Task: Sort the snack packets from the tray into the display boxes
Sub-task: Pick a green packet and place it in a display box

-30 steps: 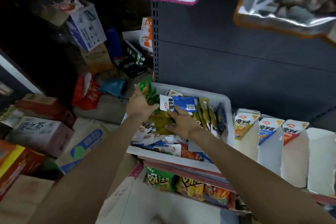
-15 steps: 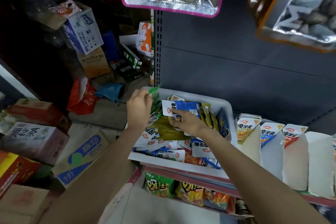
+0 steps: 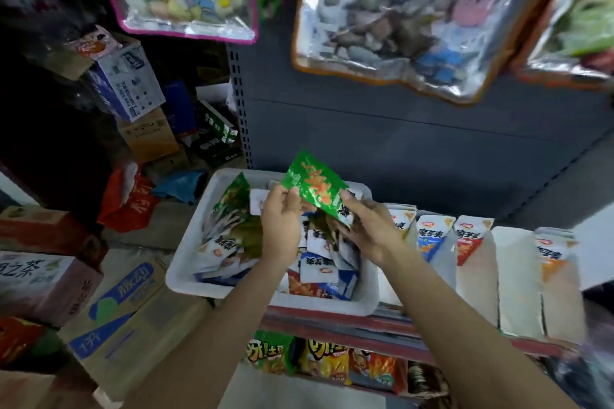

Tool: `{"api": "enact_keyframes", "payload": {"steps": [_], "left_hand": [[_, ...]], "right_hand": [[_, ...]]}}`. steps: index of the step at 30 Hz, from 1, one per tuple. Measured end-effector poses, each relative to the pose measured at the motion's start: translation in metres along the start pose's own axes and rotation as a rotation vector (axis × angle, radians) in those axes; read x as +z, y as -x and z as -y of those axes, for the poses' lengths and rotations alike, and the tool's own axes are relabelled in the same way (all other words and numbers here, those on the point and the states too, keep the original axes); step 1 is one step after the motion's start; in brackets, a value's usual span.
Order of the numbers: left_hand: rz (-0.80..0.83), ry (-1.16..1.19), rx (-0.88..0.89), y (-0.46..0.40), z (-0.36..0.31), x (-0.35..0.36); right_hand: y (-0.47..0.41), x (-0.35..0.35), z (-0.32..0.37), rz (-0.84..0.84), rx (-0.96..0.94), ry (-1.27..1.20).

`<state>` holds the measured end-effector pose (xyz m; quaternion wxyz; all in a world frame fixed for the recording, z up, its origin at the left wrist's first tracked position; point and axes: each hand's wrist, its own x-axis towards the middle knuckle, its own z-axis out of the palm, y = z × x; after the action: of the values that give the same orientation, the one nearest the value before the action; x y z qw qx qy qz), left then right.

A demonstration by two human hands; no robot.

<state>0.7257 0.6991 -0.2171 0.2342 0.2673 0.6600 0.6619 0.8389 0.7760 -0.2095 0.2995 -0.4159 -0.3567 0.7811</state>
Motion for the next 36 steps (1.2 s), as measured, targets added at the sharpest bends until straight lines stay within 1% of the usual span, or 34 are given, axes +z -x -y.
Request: {"api": "enact_keyframes", "payload": {"steps": [4, 7, 9, 11, 13, 15, 17, 20, 22, 24, 26, 29, 32, 34, 36], "left_hand": [[-0.011, 0.063, -0.092, 0.027, -0.003, 0.074], [0.092, 0.003, -0.143, 0.046, 0.002, 0.138], [0.206, -0.126, -0.135, 0.058, 0.007, 0.175], [0.327, -0.406, -0.018, 0.071, 0.008, 0.205], [0.359, -0.672, 0.149, 0.081, 0.009, 0.23], [0.339, -0.774, 0.26, 0.091, 0.005, 0.249], [0.367, -0.812, 0.353, 0.096, 0.004, 0.266], [0.496, -0.968, 0.448, 0.097, 0.006, 0.287], [0.555, -1.097, 0.51, 0.095, 0.009, 0.295], [0.578, -1.179, 0.528, 0.094, 0.013, 0.299], [0.582, -1.231, 0.525, 0.093, 0.014, 0.3], [0.597, -1.296, 0.497, 0.09, 0.016, 0.298], [0.681, -1.296, 0.42, 0.087, 0.015, 0.295], [0.722, -1.289, 0.416, 0.085, 0.013, 0.295], [0.729, -1.287, 0.432, 0.083, 0.012, 0.295]], "right_hand": [[0.023, -0.071, 0.036, -0.071, -0.164, -0.024], [0.037, -0.13, 0.066, -0.2, -0.271, -0.001], [0.048, -0.167, 0.087, -0.329, -0.356, 0.11], [0.059, -0.203, 0.108, -0.402, -0.437, 0.2], [0.067, -0.237, 0.127, -0.447, -0.497, 0.275], [0.071, -0.264, 0.142, -0.478, -0.534, 0.39], [0.072, -0.285, 0.152, -0.48, -0.557, 0.489], [0.07, -0.305, 0.164, -0.449, -0.612, 0.659], [0.066, -0.312, 0.169, -0.372, -0.641, 0.839], [0.061, -0.314, 0.171, -0.294, -0.653, 1.039], [0.053, -0.313, 0.171, -0.225, -0.657, 1.191], [0.035, -0.311, 0.166, -0.146, -0.542, 1.353], [0.018, -0.309, 0.16, -0.018, -0.403, 1.529], [0.01, -0.308, 0.156, 0.046, -0.328, 1.628], [0.002, -0.311, 0.152, 0.072, -0.28, 1.682]]}}
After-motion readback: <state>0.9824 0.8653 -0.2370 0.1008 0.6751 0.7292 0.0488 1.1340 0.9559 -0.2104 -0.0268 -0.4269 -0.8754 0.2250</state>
